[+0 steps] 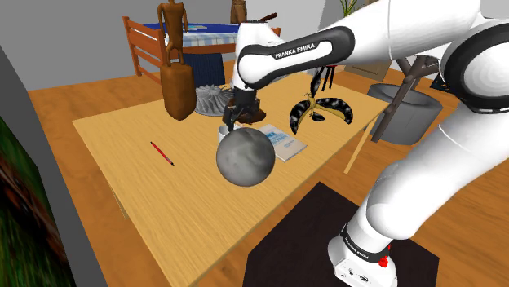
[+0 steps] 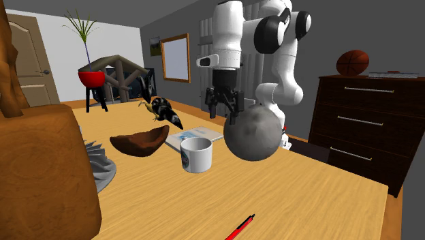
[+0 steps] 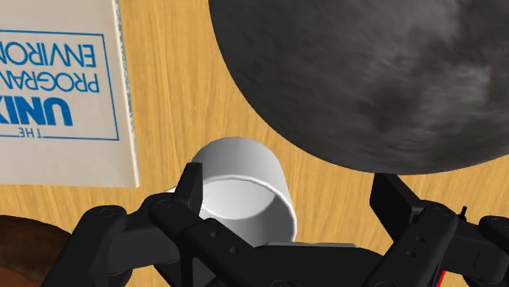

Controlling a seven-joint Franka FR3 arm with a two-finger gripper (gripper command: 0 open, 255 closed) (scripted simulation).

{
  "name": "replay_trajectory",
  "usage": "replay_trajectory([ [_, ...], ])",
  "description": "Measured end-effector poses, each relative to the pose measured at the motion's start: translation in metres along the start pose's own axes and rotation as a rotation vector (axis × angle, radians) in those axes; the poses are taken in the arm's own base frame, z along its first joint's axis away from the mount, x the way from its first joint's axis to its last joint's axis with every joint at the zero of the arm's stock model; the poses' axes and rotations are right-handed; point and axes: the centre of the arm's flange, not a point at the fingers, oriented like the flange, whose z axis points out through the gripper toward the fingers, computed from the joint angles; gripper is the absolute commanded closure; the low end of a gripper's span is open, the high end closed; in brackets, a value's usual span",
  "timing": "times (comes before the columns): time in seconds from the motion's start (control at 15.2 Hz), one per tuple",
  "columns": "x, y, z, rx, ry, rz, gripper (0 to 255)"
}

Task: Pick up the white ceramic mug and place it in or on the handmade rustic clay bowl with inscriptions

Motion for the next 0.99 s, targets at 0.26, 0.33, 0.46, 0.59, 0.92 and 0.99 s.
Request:
replay_trajectory([
  [0.26, 0.040, -0.015, 0.029, -0.032, -0.028, 0.003, 0],
  [0.33, 0.048, -0.017, 0.038, -0.039, -0.027, 0.004, 0],
  [0.46, 0.070, -0.024, 0.050, -0.052, -0.020, 0.006, 0],
  [0.59, 0.080, -0.028, 0.059, -0.058, -0.016, 0.007, 0],
  [0.92, 0.083, -0.028, 0.085, -0.060, -0.014, 0.008, 0],
  [0.99, 0.083, -0.027, 0.091, -0.060, -0.014, 0.008, 0],
])
